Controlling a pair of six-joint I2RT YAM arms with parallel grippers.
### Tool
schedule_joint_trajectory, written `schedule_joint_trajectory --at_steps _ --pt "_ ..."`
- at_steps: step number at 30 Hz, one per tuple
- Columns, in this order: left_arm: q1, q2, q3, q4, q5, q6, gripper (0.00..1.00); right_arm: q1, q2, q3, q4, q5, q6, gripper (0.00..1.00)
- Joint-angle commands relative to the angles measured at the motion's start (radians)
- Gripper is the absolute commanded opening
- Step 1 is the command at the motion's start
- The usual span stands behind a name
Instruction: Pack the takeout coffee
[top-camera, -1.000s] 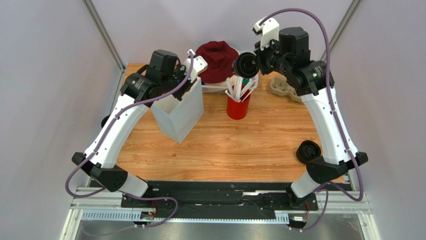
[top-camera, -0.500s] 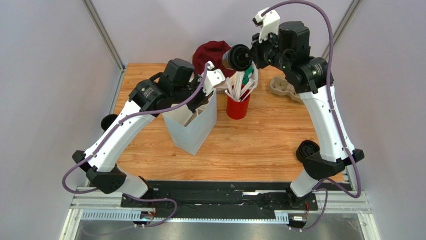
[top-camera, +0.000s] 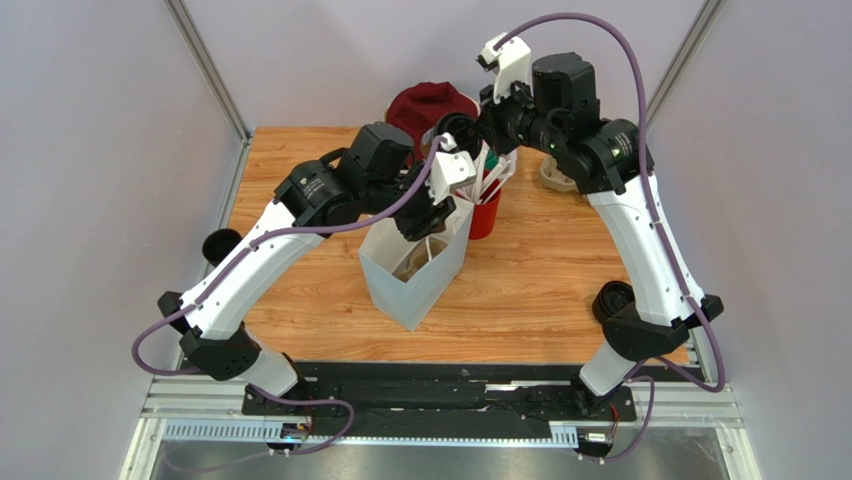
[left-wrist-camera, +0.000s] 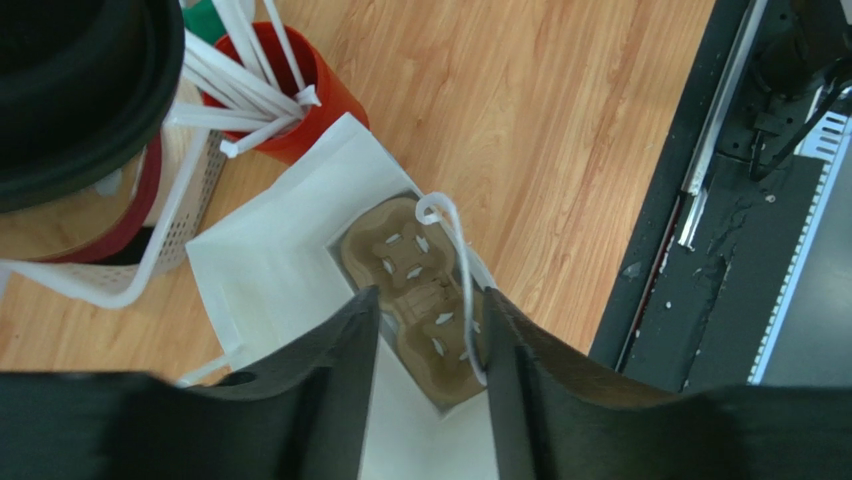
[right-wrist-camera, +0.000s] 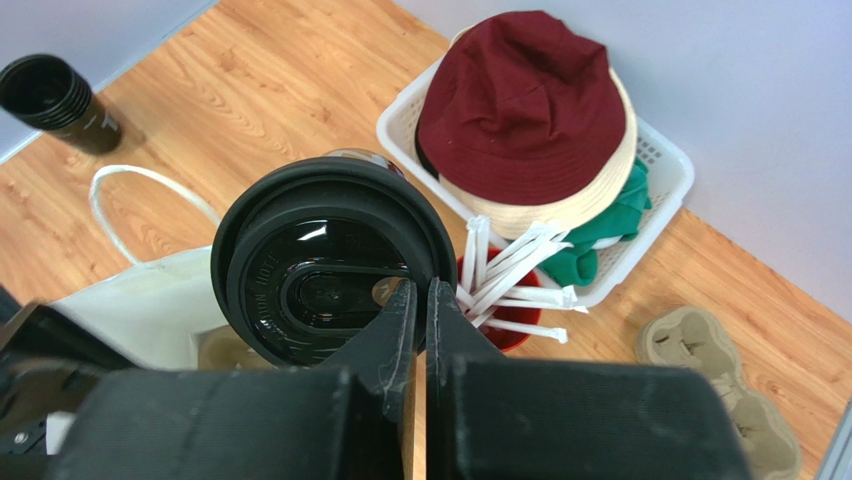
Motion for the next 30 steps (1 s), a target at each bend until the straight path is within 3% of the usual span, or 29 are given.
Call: schedule_joint_trajectory --at_steps 1,6,10,19,30 --pt "-0.005 0.004 0.043 0.004 0.028 -0.016 0.64 0.029 -0.017 -0.015 -0.026 -0.024 0.018 0.00" --pt "-0.005 -0.006 0.082 -0.005 0.005 -0.012 0.77 0.035 -0.051 -0.090 -0.056 -0.069 0.019 0.00" --pt "-0.003 -0.034 0.139 -0.019 -0.048 0.007 0.93 0.057 -0.060 -0.089 -0.097 -0.093 0.007 0.00" --pt "0.102 -0.112 0.120 0.018 -0.071 0.007 0.95 0.132 -0.002 -0.067 -0.154 -0.112 -0.013 0.00" --pt "0.299 -0.244 -0.149 0.160 -0.117 0.017 0.96 0.178 0.141 0.026 -0.217 -0.150 -0.037 0.00"
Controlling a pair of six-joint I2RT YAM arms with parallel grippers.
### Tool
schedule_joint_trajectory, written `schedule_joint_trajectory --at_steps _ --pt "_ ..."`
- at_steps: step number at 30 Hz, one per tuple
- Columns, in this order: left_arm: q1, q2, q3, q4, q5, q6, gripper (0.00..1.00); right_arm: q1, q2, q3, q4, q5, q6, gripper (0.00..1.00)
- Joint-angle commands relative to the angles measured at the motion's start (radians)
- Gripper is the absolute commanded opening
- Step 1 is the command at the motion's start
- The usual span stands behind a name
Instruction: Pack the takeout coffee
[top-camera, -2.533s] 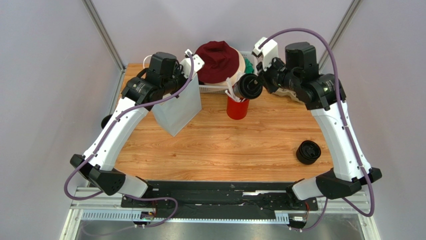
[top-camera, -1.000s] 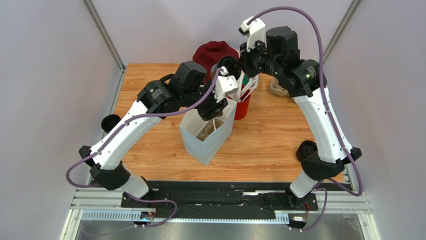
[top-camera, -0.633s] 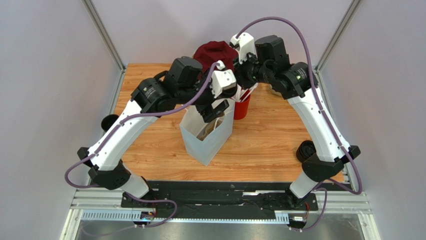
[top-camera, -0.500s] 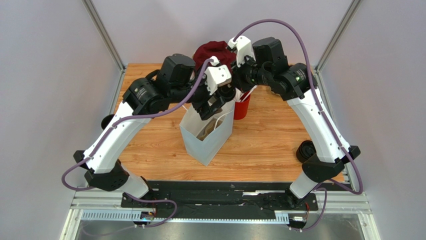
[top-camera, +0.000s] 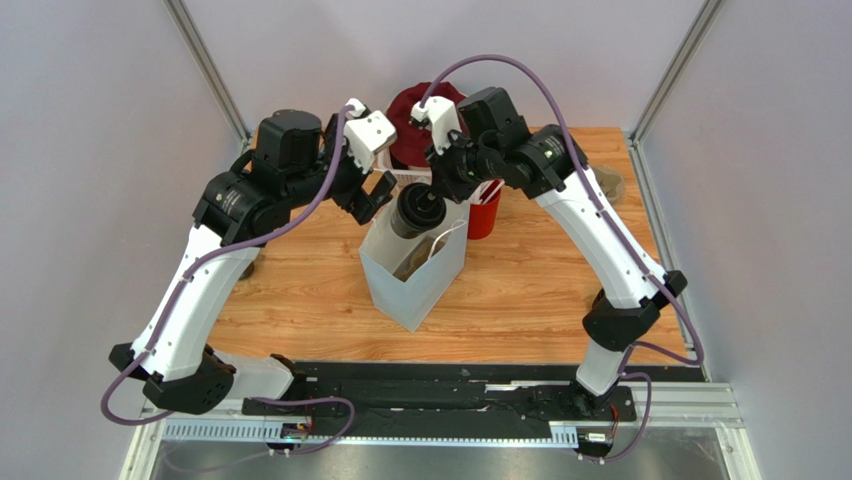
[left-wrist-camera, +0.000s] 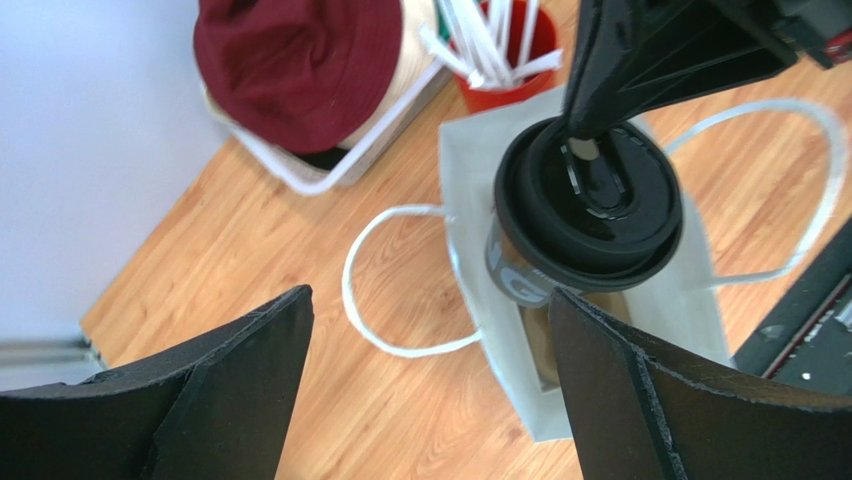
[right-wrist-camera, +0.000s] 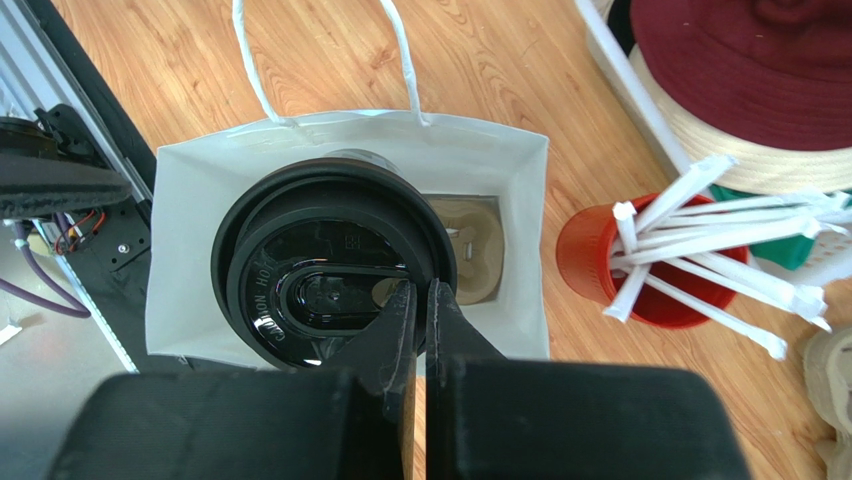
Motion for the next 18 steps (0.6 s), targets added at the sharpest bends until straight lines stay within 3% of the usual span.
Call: schedule_joint_trajectory --at_steps 1,12,18 --pt "0.062 -0.050 -0.088 0.108 -0.024 0.009 0.96 0.018 0.045 0.069 -0.039 -0.026 -0.033 0.00" --pt "0.227 -0.050 -0.232 0.254 0.146 -0.070 0.97 0.047 0.118 0.087 -0.111 -0.062 -0.108 0.00" --pt "0.280 -0.030 -0.280 0.312 0.232 -0.107 0.89 0.067 0.141 0.074 -0.123 -0.067 -0.139 0.00"
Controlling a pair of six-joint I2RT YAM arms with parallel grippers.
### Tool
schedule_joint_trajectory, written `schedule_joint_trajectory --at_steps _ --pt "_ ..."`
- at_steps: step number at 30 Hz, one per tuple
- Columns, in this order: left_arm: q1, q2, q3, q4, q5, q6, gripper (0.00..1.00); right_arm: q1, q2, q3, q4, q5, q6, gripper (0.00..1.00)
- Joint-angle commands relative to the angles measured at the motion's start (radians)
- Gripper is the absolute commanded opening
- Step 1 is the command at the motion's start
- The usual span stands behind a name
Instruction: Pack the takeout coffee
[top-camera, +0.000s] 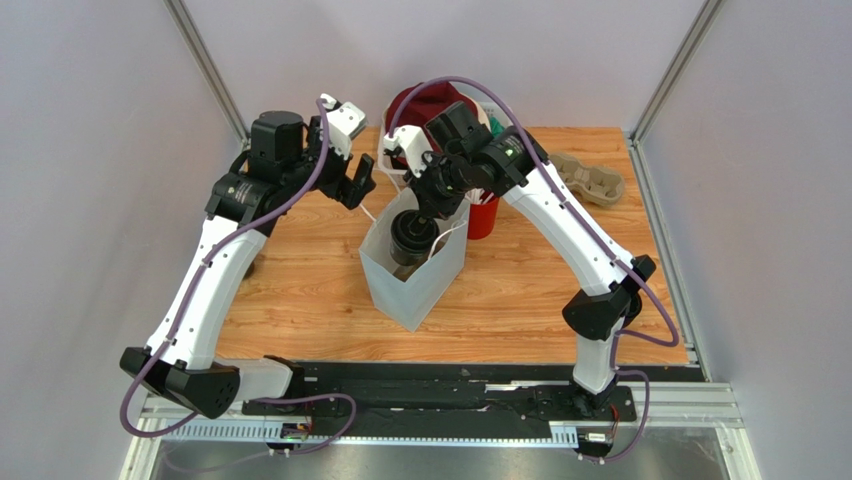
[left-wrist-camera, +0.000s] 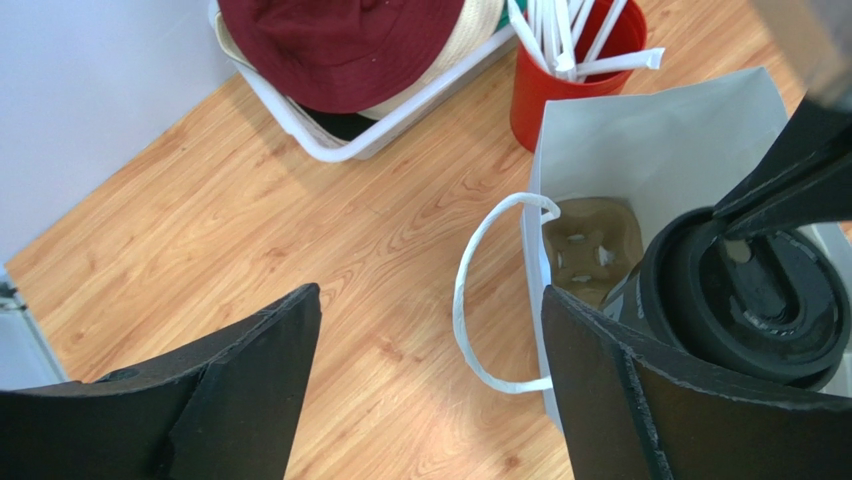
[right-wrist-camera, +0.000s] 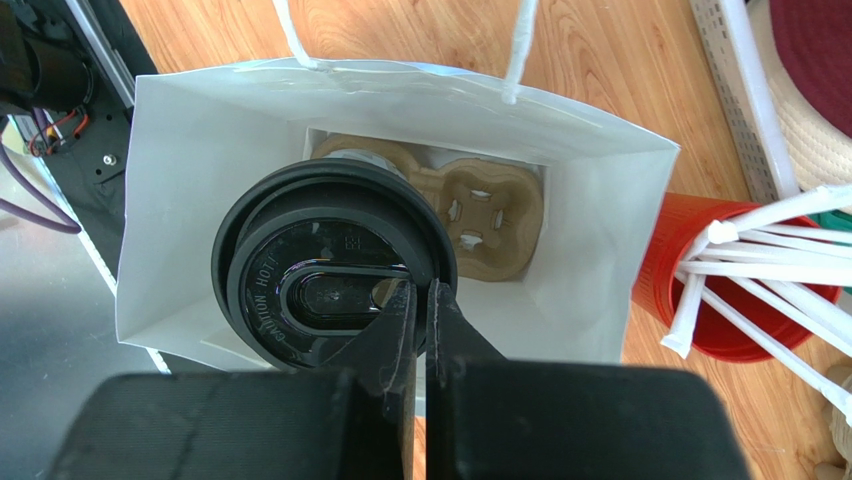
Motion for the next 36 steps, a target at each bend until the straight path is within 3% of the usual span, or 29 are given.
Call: schedule_joint_trajectory --at_steps 1,6,9,12,16,29,36 --pt "0.037 0.005 -0.030 0.101 0.112 -0.051 0.86 0.020 0.027 0.027 -0.011 -0.020 -0.041 0.00" --pt "0.043 0.013 -0.060 0.127 0.135 -0.059 0.76 0.034 0.056 0.016 -0.014 -0.039 -0.055 0.00" --pt "0.058 0.018 -0.083 0.144 0.115 -0.076 0.59 0.034 0.048 -0.040 0.015 -0.052 -0.052 0.00" --pt "0.081 0.022 -0.099 0.149 0.103 -0.091 0.51 0.035 0.013 -0.111 0.053 -0.074 -0.052 0.00" --pt "0.099 0.027 -0.120 0.161 0.088 -0.111 0.46 0.045 -0.013 -0.163 0.082 -0.097 -0.051 0.00" --pt "0.103 0.042 -0.158 0.196 0.111 -0.148 0.43 0.085 0.008 -0.249 0.101 -0.088 -0.057 0.00" --pt "0.103 0.059 -0.169 0.201 0.055 -0.155 0.29 0.083 0.019 -0.281 0.107 -0.082 -0.074 0.00"
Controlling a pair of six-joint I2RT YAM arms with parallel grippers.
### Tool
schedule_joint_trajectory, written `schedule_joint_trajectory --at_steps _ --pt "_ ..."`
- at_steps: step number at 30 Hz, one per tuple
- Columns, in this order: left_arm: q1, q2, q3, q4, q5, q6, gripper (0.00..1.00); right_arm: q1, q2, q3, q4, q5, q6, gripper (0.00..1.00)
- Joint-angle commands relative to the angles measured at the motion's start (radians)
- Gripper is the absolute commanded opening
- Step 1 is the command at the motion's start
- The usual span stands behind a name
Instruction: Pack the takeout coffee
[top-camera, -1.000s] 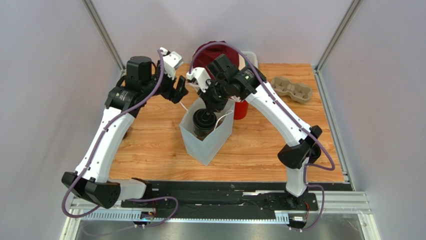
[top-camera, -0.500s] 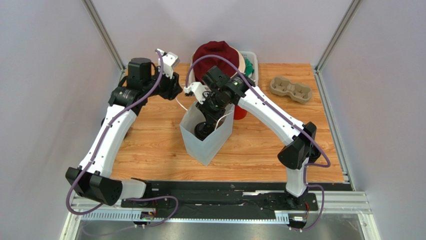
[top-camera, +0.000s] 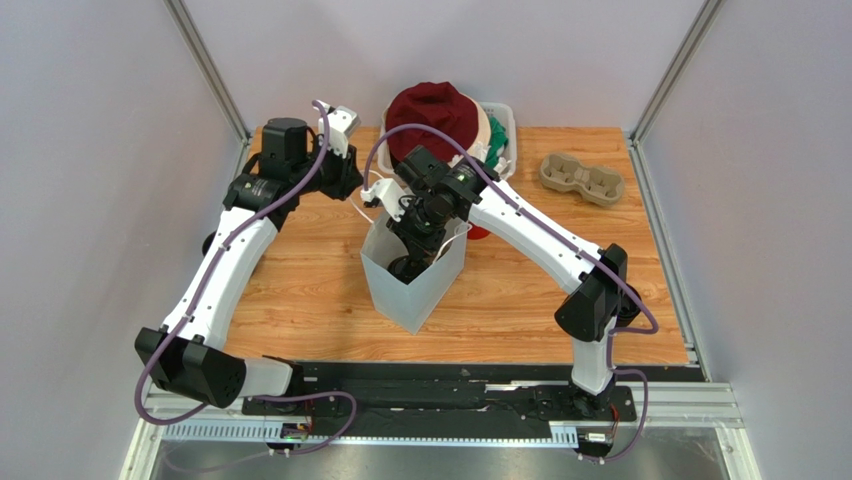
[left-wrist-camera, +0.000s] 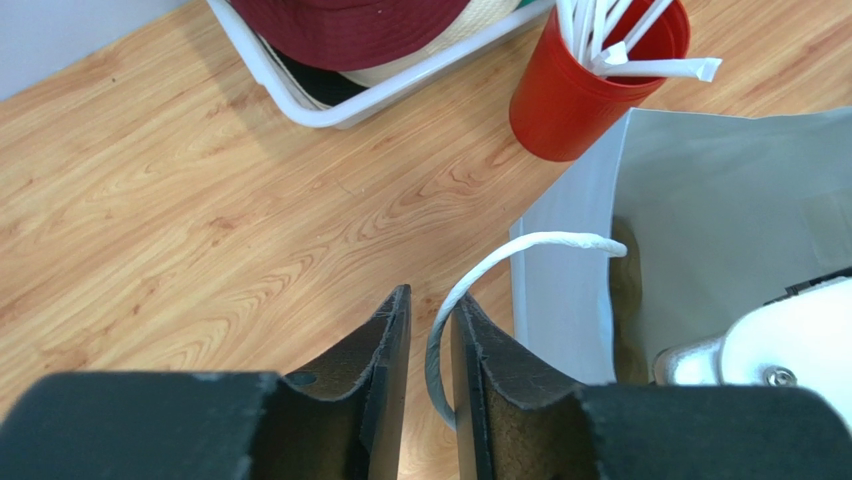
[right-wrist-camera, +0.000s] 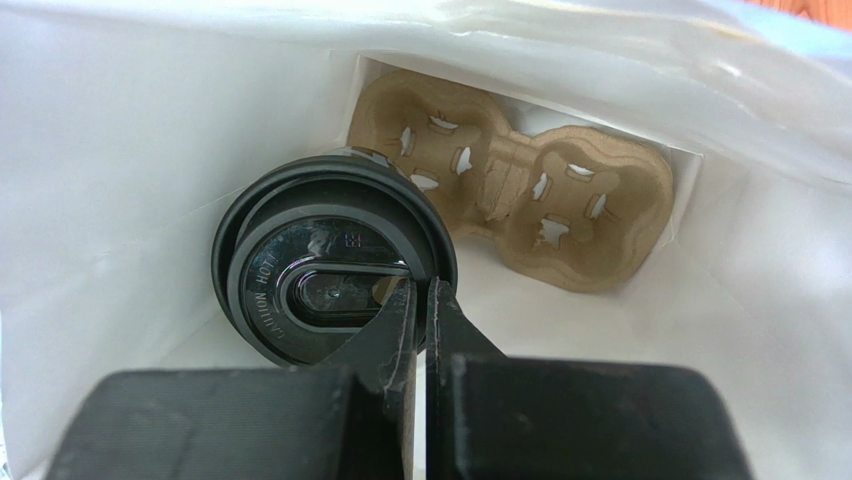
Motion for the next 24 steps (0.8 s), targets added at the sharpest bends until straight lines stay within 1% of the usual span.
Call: schedule_joint_trajectory --at_steps 1,2,4,11,24 --pt "0.008 0.016 -0.005 0.041 -0.035 -0.021 0.26 0.002 -0.019 -0.015 0.033 -0.010 -0.027 0.00" --pt "0.008 0.021 -0.005 0.041 -0.048 -0.024 0.23 0.002 -0.014 -0.017 0.033 -0.010 -0.027 0.00" --pt "0.008 0.023 -0.005 0.042 -0.067 -0.029 0.22 0.002 -0.010 -0.024 0.031 -0.011 -0.030 0.00" --pt "0.011 0.030 -0.010 0.053 -0.082 -0.044 0.22 0.014 0.012 -0.047 0.033 -0.013 -0.030 0.00" --pt "0.013 0.013 -0.024 0.064 -0.075 -0.061 0.22 0.040 0.050 -0.041 0.025 0.078 -0.008 0.00"
